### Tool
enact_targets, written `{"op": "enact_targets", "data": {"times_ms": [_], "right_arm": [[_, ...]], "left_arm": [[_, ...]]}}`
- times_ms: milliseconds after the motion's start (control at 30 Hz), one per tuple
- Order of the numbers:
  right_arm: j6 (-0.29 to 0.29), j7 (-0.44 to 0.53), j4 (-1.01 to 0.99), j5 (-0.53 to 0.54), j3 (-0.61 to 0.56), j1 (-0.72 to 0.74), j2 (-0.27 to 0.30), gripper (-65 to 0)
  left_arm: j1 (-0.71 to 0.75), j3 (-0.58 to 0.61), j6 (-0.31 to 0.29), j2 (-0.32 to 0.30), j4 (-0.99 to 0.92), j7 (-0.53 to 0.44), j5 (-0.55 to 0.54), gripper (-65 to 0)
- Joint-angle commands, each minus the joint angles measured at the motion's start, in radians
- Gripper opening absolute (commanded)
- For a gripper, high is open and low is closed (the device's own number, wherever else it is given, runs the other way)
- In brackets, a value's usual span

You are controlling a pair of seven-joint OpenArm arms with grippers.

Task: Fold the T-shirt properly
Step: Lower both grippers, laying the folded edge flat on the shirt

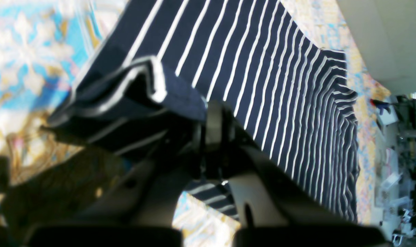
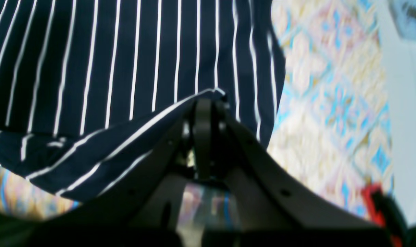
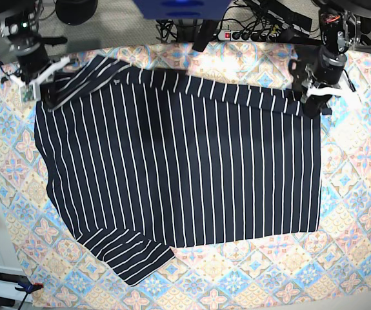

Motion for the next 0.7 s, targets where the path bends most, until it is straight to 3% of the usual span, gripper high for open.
{"op": "enact_targets", "data": {"times_ms": [0,400,667], "right_arm": [[-0.002,0.013,0.015,0.008,0.006,0.018,0.011,-64.7],[-0.002,-0.161,-0.020,0.008,-0.011,0.300,0.007,-64.7],[-0.002,-0.168,-0.138,0.005,-0.086,0.420,0.007,-64.8]], "left_arm": [[-0.016,-0.007,-0.013,-0.009,0.010,-0.022,0.005,-65.0],[-0.217,-0.001,-0.014,0.002,-0.193,-0.022,0.007,-65.0],[-0.307,0.000,-0.016,0.002,-0.302,-0.022,0.008,-65.0]]}}
